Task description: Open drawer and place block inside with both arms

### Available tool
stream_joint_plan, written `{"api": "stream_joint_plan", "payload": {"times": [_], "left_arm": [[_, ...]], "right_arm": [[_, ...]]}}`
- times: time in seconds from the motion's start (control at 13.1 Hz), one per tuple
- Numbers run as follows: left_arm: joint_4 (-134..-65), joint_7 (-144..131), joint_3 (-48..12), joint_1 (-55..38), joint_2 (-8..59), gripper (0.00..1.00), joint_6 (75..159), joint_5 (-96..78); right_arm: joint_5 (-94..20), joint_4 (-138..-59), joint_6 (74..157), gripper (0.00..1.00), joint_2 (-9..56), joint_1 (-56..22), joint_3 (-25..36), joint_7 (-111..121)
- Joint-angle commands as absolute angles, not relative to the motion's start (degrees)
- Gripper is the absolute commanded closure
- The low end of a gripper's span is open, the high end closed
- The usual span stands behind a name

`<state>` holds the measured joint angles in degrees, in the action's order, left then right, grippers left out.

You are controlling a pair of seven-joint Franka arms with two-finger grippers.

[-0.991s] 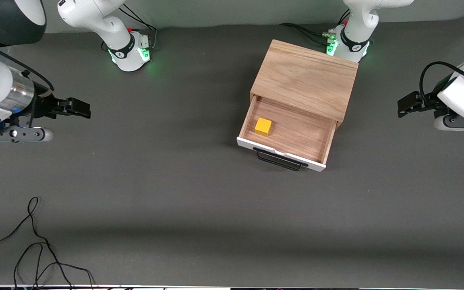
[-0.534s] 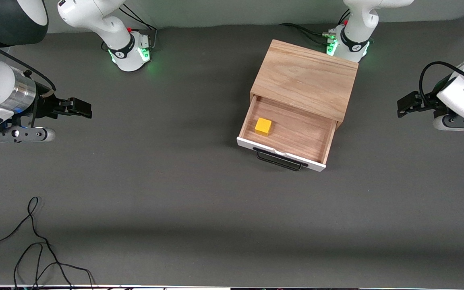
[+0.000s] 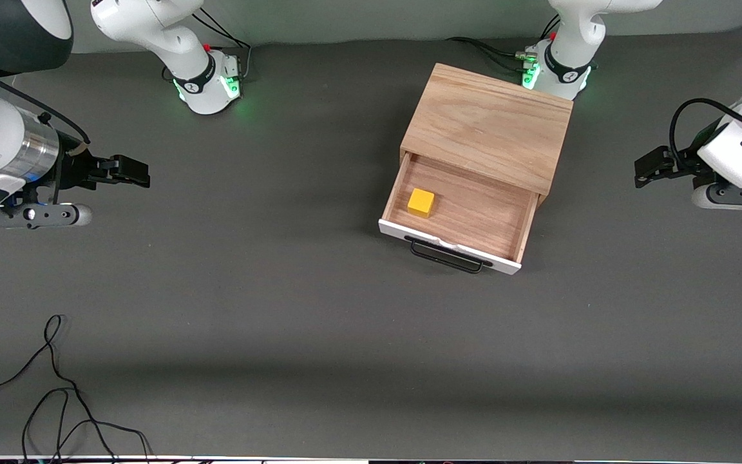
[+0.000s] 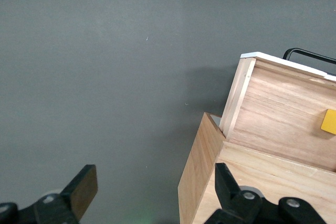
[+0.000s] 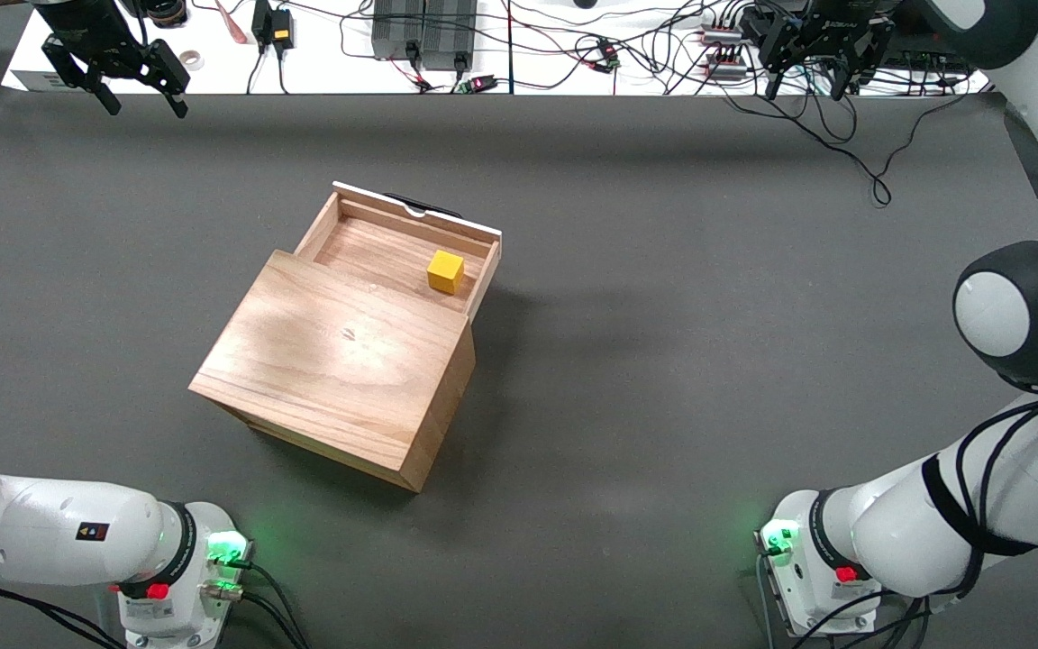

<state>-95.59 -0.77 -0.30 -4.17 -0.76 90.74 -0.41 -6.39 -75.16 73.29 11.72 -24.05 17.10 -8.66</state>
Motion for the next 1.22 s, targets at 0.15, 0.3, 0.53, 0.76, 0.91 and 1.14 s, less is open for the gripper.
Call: {"api": "stream_joint_plan", "payload": {"times": [0.15, 0.3, 0.53, 0.76, 0.91, 1.14], "left_arm": [[-95.9, -0.5, 0.3, -4.9, -1.1, 0.0, 90.3, -0.6], [-95.9, -0.5, 0.3, -4.9, -1.1, 0.0, 90.3, -0.6], [-95.9, -0.5, 0.3, -4.9, -1.1, 0.0, 90.3, -0.6], [-95.8, 0.2, 0.4, -4.9, -1.2, 0.0, 90.2, -0.4], [-95.8, 0.4, 0.4, -4.8, -1.5, 0.0, 90.2, -0.2], [-95.7, 0.4, 0.4, -4.8, -1.8, 0.0, 90.2, 0.4]], "right_arm": [[-5.6, -75.8, 72.5, 0.0, 9.5, -9.5, 3.8, -7.8], [-5.5, -76.0, 72.4, 0.0, 9.1, -6.3, 1.5, -7.7], [-5.6, -79.5, 73.7, 0.0, 6.5, -4.3, 1.2, -7.6], [-5.6, -87.0, 79.3, 0.0, 1.5, -3.1, 1.2, -4.2], [-5.5, -91.9, 83.0, 0.0, -2.0, -2.4, 1.2, -3.0], [-4.2, -94.7, 86.2, 0.0, -4.1, -1.8, 1.2, -3.0]]}}
